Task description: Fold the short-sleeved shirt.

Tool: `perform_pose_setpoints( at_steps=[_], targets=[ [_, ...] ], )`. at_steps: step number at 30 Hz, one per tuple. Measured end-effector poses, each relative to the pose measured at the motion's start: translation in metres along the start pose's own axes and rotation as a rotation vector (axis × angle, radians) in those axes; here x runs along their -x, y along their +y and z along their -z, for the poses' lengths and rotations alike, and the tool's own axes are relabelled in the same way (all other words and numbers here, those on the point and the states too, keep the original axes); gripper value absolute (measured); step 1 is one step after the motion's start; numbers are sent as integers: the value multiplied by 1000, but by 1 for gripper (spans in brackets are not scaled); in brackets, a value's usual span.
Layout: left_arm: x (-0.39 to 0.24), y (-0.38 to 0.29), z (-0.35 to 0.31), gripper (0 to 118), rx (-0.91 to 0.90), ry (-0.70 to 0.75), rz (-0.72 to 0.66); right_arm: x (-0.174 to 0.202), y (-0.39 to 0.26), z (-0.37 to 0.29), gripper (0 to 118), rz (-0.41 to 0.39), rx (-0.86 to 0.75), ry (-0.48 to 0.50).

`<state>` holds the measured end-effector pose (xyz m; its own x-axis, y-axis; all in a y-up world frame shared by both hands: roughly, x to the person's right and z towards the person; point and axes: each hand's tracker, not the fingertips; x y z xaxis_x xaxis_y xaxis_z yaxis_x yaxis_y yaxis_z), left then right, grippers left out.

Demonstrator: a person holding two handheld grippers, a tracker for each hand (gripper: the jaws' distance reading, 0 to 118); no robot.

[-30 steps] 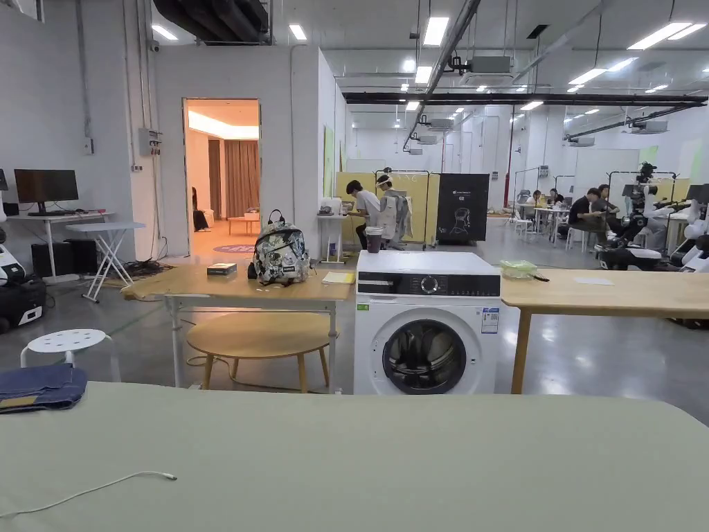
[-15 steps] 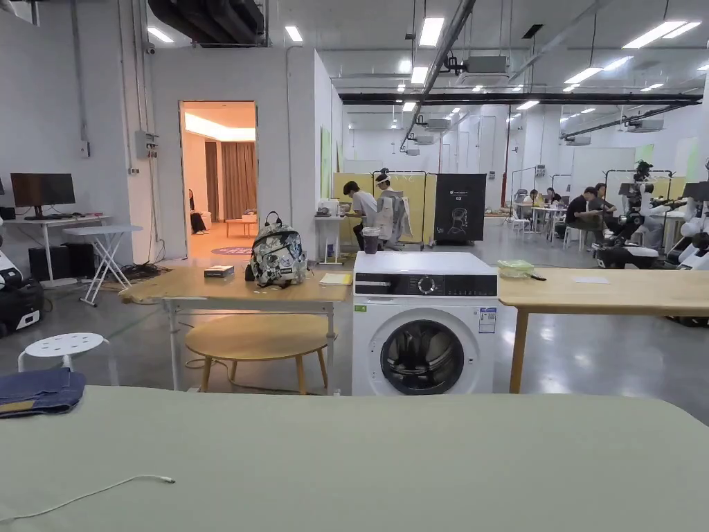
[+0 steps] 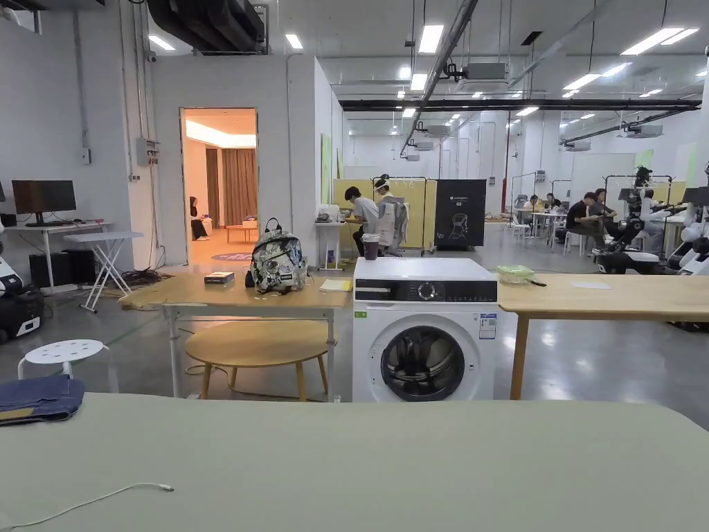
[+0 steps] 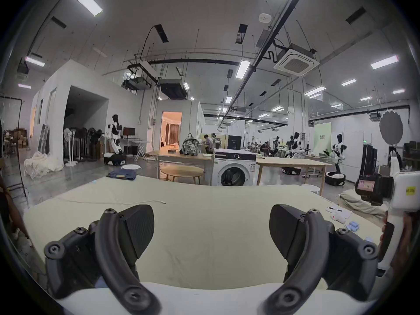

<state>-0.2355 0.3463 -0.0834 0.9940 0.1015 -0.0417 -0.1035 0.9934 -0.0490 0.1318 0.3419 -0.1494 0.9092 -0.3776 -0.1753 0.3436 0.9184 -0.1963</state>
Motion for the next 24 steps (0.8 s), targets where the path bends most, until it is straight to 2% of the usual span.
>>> perform_pose_setpoints(
  at_steps=[3, 11, 16, 18, 24],
  targets=[
    [-1, 0, -1, 104, -9, -7, -1, 0, 8, 0, 118, 62, 23, -37],
    [-5, 4, -3, 104, -18, -34, 6, 6, 7, 0, 118, 76, 45, -58],
    [-5, 3, -2, 104, -18, -45, -10, 6, 5, 6, 118, 75, 142, -40],
    [-6, 2, -1, 104, -15, -46, -9, 3, 2, 5, 118, 67, 134, -3],
    [-9, 1, 0, 104, -9, -55, -4, 4, 0, 2, 118, 58, 78, -13]
  ],
)
